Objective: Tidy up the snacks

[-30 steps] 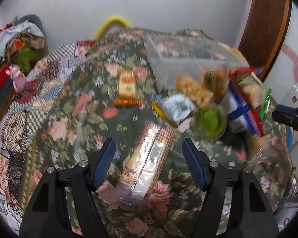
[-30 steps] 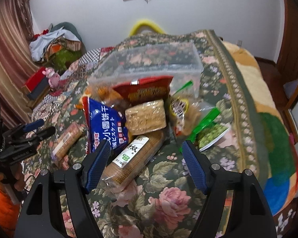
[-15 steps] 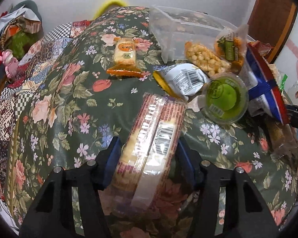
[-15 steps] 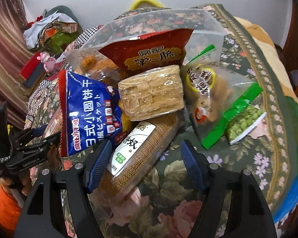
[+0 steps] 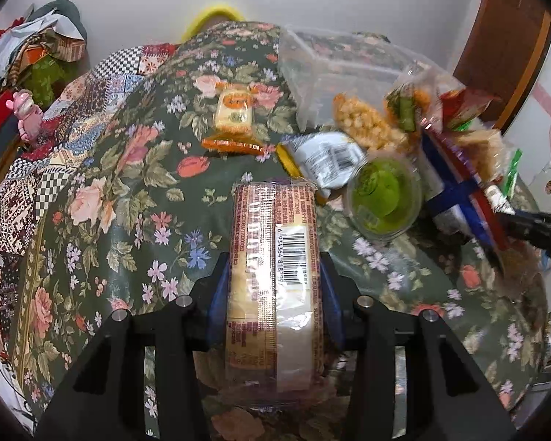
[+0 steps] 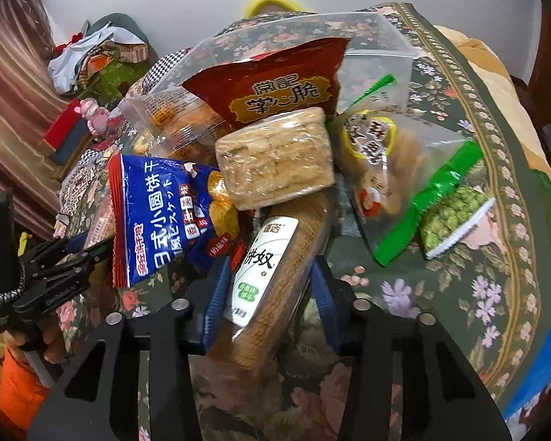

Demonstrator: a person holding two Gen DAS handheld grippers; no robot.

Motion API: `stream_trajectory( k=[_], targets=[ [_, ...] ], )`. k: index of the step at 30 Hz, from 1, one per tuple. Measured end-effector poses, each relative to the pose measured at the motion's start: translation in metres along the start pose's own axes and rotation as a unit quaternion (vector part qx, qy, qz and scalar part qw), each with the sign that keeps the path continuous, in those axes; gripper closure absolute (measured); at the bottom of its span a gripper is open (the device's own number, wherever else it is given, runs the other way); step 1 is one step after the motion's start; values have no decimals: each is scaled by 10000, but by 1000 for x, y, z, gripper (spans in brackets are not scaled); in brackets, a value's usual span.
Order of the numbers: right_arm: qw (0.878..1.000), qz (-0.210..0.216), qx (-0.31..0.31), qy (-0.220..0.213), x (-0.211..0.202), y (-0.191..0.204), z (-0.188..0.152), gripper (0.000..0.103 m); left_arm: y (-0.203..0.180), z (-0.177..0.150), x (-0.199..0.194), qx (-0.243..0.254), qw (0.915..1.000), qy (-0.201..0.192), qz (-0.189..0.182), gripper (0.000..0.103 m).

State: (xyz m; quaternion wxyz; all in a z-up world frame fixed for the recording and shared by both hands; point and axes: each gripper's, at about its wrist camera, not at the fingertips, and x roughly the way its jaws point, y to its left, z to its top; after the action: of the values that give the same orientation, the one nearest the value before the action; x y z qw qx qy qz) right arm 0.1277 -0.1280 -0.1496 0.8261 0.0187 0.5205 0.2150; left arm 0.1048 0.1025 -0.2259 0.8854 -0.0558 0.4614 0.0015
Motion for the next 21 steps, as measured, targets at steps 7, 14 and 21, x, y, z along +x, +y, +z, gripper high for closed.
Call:
stream_trajectory(
  k=[7, 14, 21],
  targets=[
    [9995, -258, -170, -46, -15, -7, -7, 72, -9, 9, -25, -27, 9995, -295, -67, 58],
    [9973, -552, -475, 94, -3, 3, -3, 64, -20, 17, -51, -15, 9984, -547, -153, 58],
    [9970, -534, -558, 44, 6, 1, -6, 69, -29, 25, -70, -8, 9969, -764, -205, 58]
  ],
)
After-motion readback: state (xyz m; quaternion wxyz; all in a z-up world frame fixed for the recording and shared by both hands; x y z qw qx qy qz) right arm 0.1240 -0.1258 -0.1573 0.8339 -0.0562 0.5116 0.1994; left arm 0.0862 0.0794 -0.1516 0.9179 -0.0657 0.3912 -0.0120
